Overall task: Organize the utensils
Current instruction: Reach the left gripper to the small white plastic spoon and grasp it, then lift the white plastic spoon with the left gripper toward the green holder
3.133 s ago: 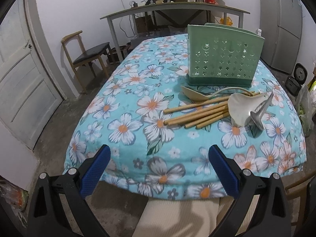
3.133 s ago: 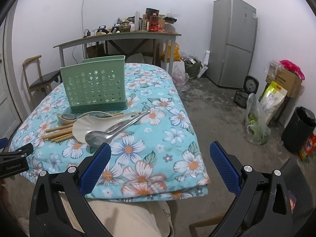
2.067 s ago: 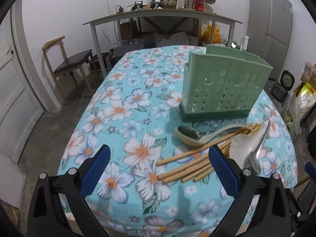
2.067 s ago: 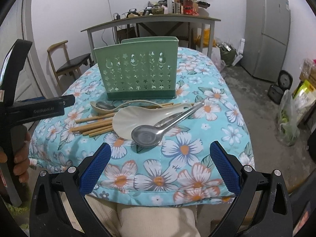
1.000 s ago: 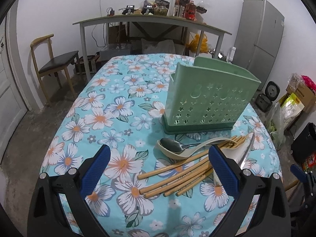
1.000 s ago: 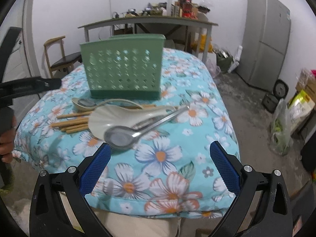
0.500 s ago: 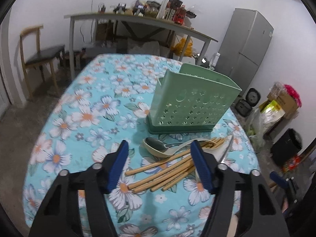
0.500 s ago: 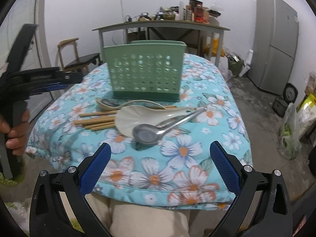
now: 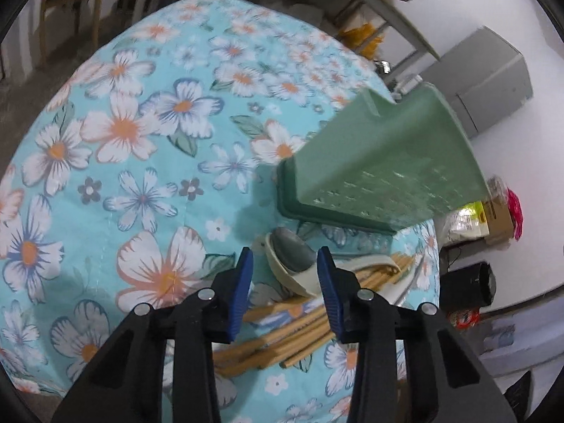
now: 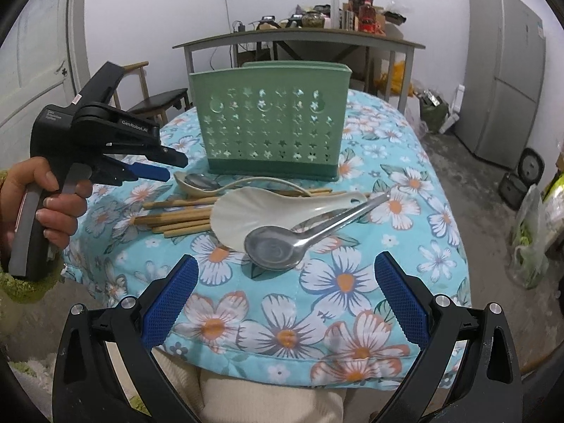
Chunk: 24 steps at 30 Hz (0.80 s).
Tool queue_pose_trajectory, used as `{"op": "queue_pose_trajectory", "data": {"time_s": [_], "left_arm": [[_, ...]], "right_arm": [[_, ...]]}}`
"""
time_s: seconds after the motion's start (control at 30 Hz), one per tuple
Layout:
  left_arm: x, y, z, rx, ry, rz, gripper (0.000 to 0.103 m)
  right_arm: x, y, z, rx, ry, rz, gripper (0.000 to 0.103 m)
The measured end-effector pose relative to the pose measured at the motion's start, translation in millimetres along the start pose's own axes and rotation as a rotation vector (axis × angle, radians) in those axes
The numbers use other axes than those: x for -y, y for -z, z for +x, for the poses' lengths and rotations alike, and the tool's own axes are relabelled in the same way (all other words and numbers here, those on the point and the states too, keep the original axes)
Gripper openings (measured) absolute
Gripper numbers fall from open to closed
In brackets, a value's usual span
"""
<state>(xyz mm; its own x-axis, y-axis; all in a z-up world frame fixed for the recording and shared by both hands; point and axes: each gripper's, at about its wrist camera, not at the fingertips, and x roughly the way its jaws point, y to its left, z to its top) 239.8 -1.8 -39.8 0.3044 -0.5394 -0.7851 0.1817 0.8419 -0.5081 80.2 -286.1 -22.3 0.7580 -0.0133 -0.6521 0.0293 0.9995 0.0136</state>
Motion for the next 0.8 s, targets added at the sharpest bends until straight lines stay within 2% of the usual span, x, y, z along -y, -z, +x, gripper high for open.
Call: {"op": "queue_pose_trajectory", "data": {"time_s": [0.13, 0.43, 0.47, 0.57, 0.8], "left_arm": [[1, -7, 3, 0.016, -0.014, 0.009, 0.036], [4, 4, 12, -0.034, -0.028, 0.023, 0.036], [4, 7, 14, -0.038, -0.036, 0.027, 0.034], [4, 11, 18, -0.04, -0.044, 0.031, 0.02], [14, 16, 8, 0.025, -0.124, 0.099, 0.01]], "right_arm": [[7, 2, 7, -0.018, -0.009, 0.021, 0.096], [16, 2, 16, -0.033, -0.02, 0.043, 0.096], [16, 2, 17, -0.034, -0.022, 0.044, 0.096], [16, 1, 17, -0.032, -0.024, 0.039, 0.096], [19, 0, 17, -0.028, -0.017, 0.046, 0.096]]}}
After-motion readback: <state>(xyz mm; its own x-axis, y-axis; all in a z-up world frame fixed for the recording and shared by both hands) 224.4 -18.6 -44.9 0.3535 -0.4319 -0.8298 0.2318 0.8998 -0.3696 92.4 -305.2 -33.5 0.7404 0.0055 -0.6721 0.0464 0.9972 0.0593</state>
